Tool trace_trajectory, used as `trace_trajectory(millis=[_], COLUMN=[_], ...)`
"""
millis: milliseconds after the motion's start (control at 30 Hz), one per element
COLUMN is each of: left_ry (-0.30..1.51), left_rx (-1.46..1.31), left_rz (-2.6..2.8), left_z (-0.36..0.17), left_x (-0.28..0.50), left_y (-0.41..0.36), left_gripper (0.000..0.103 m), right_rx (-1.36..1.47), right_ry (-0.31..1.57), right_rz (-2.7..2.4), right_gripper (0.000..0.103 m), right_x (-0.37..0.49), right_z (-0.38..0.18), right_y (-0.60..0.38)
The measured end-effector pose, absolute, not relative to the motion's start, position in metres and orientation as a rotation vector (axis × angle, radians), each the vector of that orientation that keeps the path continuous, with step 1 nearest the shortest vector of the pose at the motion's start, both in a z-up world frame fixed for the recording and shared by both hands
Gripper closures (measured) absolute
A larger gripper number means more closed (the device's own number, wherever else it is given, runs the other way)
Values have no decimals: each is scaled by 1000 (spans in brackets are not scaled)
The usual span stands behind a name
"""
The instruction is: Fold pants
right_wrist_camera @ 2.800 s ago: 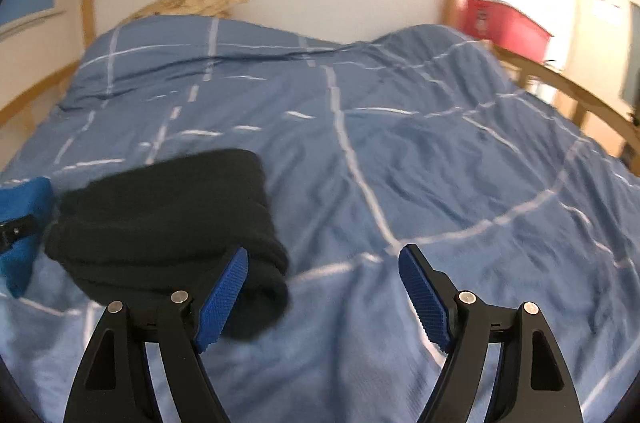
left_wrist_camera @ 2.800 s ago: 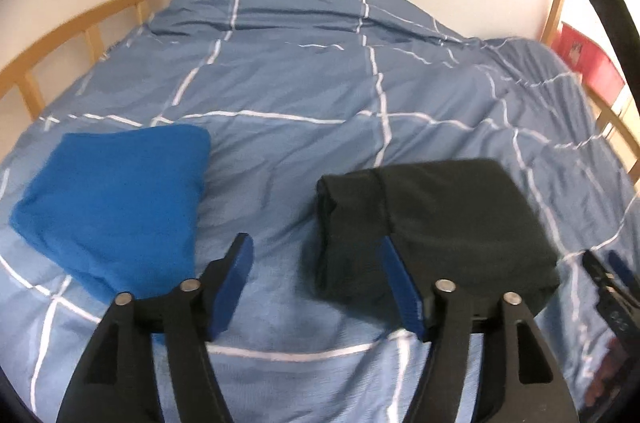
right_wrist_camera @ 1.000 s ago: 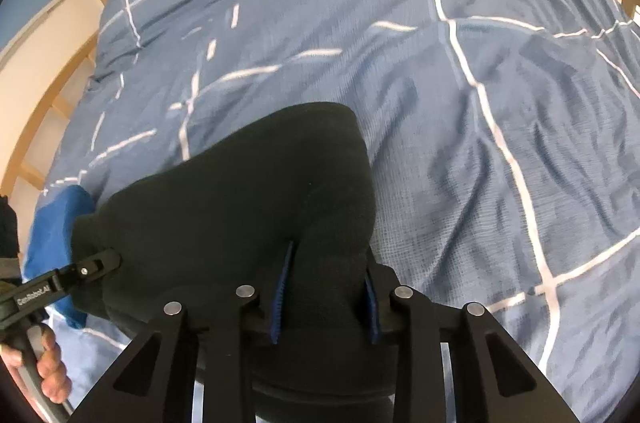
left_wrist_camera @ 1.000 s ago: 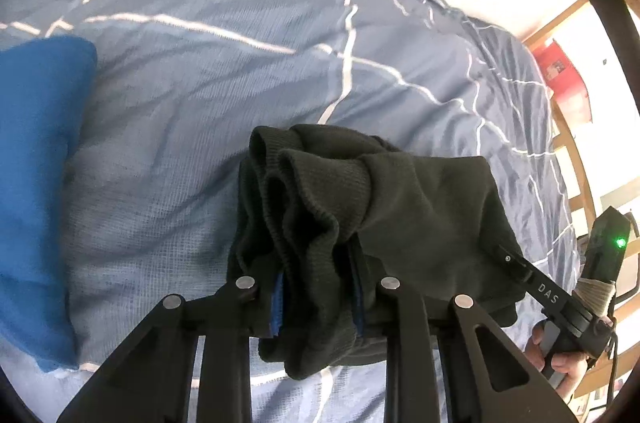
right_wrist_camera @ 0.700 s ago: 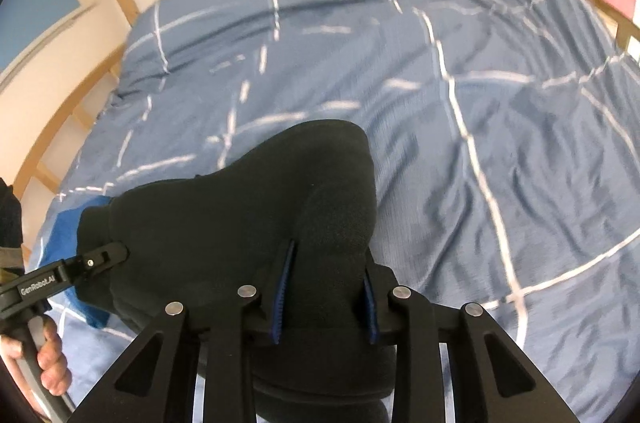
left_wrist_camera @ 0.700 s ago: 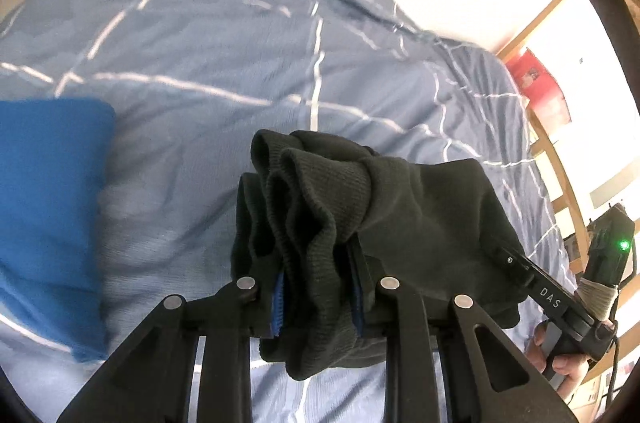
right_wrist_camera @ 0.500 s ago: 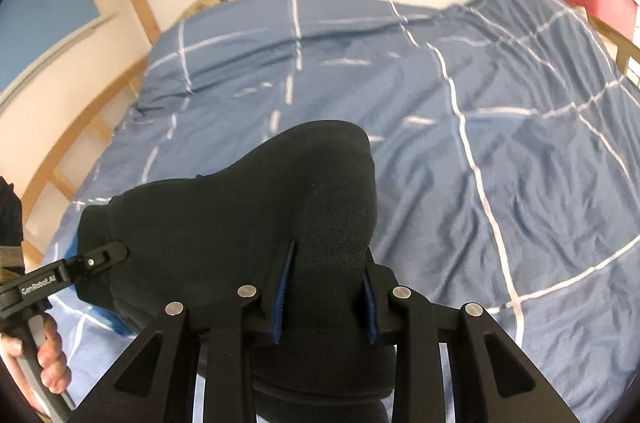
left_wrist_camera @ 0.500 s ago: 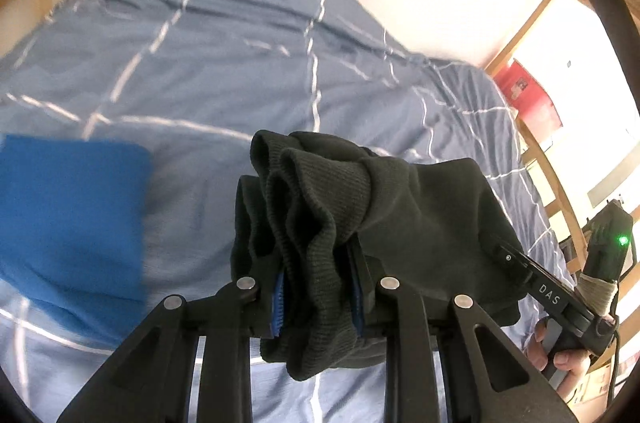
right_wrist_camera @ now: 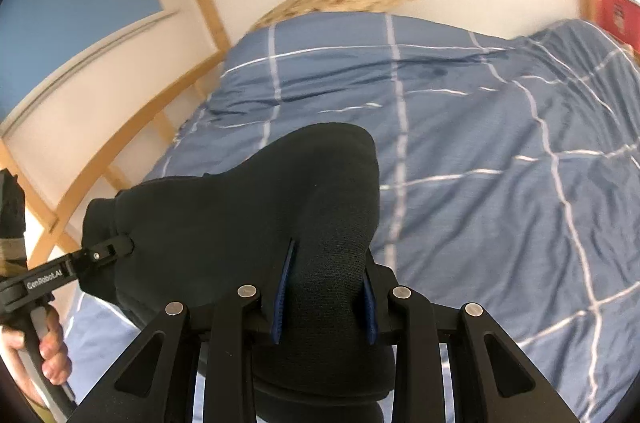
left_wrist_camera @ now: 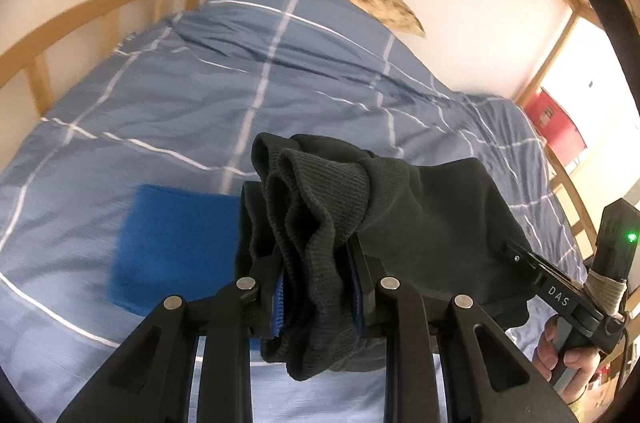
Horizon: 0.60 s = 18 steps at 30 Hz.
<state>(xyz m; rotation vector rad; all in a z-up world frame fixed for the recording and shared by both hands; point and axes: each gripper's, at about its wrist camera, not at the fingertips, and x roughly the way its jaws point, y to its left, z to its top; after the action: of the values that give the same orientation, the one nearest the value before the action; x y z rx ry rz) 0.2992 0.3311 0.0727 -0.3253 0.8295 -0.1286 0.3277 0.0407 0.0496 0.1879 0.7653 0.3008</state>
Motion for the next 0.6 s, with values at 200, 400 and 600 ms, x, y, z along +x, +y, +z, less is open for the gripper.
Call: trace_trajectory(millis=[200,400,600], left_ry=[842,866,891], left_rx=[-345,-350,-334], left_rz=[-62,-24,-38], left_z=[60,33,0], left_x=[301,313,325], left_y=[394,439,458], left_gripper=[78,78,77], right_rx=[167,159,134], right_ry=[784,834,874], right_rz=[360,401,407], right_gripper=[73,73,73], right_x=[341,359,377], right_z=[40,14,-21], right_y=[105,160,193])
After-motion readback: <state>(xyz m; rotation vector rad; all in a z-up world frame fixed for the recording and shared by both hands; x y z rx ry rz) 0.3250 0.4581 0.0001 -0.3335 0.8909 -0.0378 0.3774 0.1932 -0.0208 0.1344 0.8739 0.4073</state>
